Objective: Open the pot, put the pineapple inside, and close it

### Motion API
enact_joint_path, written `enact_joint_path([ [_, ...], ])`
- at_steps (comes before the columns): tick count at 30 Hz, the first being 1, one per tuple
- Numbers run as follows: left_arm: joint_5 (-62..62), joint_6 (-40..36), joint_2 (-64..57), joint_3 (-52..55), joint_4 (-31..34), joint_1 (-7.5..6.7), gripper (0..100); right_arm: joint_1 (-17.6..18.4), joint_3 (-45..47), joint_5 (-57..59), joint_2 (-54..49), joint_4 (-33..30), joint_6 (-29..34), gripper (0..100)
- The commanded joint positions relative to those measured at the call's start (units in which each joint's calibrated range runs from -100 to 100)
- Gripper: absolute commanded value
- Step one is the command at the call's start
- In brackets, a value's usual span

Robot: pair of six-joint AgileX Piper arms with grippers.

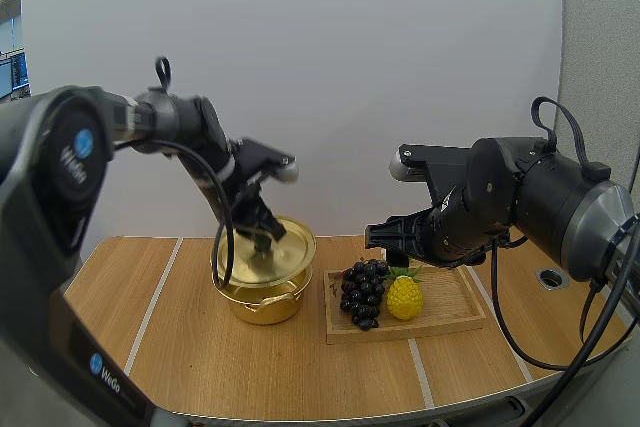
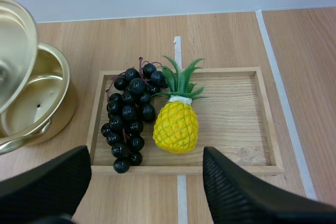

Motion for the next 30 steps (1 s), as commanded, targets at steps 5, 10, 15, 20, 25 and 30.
enact_joint_path([
  [5,6.4,-4.34,-18.95,-13.99,3.51,-0.25,0,-0.25,-0.31,-0.97,-0.27,-0.36,-0.37,100],
  [10,5.3,-4.34,-24.64,-25.02,3.44,-0.25,0,-0.25,-0.31,-0.97,-0.27,-0.36,-0.37,100],
  [15,5.33,-4.36,-26.03,-37.57,3.54,-0.25,0,-0.25,-0.31,-0.97,-0.27,-0.36,-0.37,100],
  [20,2.97,-4.36,-26.03,-47.14,3.54,-0.25,0,-0.25,-0.31,-0.97,-0.27,-0.36,-0.37,100],
  [25,-2.07,-4.36,-26.03,-52.98,4.57,-0.25,0,-0.25,-0.31,-0.97,-0.27,-0.36,-0.37,100],
  [30,-6.24,-4.24,-26.15,-55.51,5.95,-0.25,0,-0.25,-0.31,-0.41,-0.27,-0.36,-0.37,100],
])
